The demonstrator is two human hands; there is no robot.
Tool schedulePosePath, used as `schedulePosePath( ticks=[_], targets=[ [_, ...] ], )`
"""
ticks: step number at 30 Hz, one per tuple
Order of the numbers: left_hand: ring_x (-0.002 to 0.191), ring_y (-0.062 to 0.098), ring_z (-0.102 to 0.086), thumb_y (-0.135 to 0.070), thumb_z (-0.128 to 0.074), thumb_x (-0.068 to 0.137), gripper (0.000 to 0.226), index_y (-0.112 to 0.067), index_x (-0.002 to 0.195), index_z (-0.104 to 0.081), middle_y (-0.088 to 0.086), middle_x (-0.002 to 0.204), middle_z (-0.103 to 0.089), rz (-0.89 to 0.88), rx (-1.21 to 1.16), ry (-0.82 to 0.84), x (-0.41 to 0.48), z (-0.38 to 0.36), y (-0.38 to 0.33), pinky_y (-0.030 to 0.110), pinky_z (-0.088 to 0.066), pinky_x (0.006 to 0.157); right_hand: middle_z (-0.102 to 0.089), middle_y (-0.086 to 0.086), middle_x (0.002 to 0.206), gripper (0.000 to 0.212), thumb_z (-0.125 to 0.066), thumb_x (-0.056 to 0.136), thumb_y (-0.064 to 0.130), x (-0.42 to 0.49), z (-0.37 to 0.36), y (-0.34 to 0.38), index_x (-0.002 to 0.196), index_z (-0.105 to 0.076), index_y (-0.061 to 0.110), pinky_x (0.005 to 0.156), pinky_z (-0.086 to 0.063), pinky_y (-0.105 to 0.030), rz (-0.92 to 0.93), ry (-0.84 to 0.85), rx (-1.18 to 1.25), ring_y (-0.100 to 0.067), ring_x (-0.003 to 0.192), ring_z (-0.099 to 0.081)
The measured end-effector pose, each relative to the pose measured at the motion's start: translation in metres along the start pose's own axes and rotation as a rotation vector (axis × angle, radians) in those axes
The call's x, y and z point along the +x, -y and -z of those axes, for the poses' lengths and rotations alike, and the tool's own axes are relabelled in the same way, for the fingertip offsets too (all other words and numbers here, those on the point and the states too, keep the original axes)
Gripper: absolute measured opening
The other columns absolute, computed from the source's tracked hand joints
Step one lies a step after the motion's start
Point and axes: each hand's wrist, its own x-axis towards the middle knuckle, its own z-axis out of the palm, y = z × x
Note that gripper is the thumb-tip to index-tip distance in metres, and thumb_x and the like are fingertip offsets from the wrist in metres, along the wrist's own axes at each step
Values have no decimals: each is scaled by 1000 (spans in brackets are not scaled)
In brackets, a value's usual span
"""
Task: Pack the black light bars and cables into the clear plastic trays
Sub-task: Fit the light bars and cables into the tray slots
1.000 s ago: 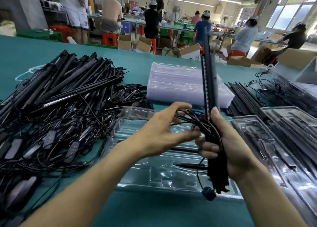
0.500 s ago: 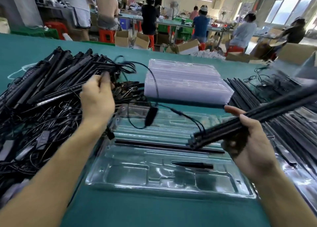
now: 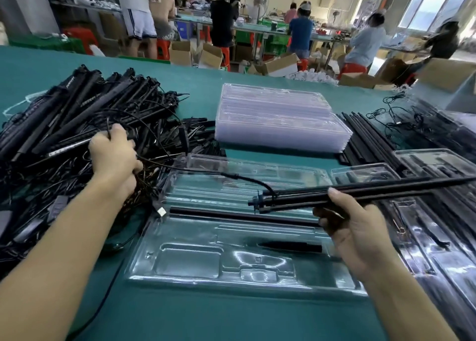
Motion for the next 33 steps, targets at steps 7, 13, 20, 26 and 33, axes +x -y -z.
schedulePosePath(
  ticks=[7, 13, 20, 26, 33],
  targets=[
    [50, 8, -61, -32, -38, 107, 15, -29, 95, -46, -9, 54, -61, -267, 184, 345, -46, -17, -23, 24, -48, 43, -67, -14, 83, 51, -78, 67, 11, -13, -46, -28, 110, -51, 3, 43, -50, -19, -223, 23, 138, -19, 60, -68],
    [53, 4, -45, -36, -55, 98, 3, -35, 99, -52, -12, 67, -62, -654, 705, 831, -67, -16, -8, 31, -41, 57, -67, -15, 72, 51, -68, 74, -12, -24, -78, -41, 117, -47, 7, 49, -55, -22, -288, 70, 278, -31, 70, -72],
    [100, 16, -65, -63, -50, 87, 43, -46, 127, -47, -11, 110, -69, -690, 994, 1046, -79, 1, 2, 41, -52, 89, -62, -14, 77, 40, -59, 84, -16, -36, -103, -55, 106, -43, 13, 53, -58, -25, -274, -65, 454, -33, 72, -71],
    [92, -2, -65, -61, -80, 66, 63, -52, 120, -50, -22, 100, -70, -654, 1077, 1173, -79, 9, 10, 32, -53, 87, -63, -23, 93, 22, -57, 90, -10, -46, -106, -59, 104, -49, 5, 66, -62, -32, -364, -52, 431, -33, 80, -67],
    [93, -8, -54, -47, -89, 63, 50, -52, 105, -61, -21, 95, -60, -557, 1008, 1175, -67, 24, 19, 28, -48, 87, -53, -22, 121, 27, -59, 92, 6, -46, -30, -24, 117, -47, 7, 70, -61, -34, -184, -93, 142, -38, 103, -67]
  ],
)
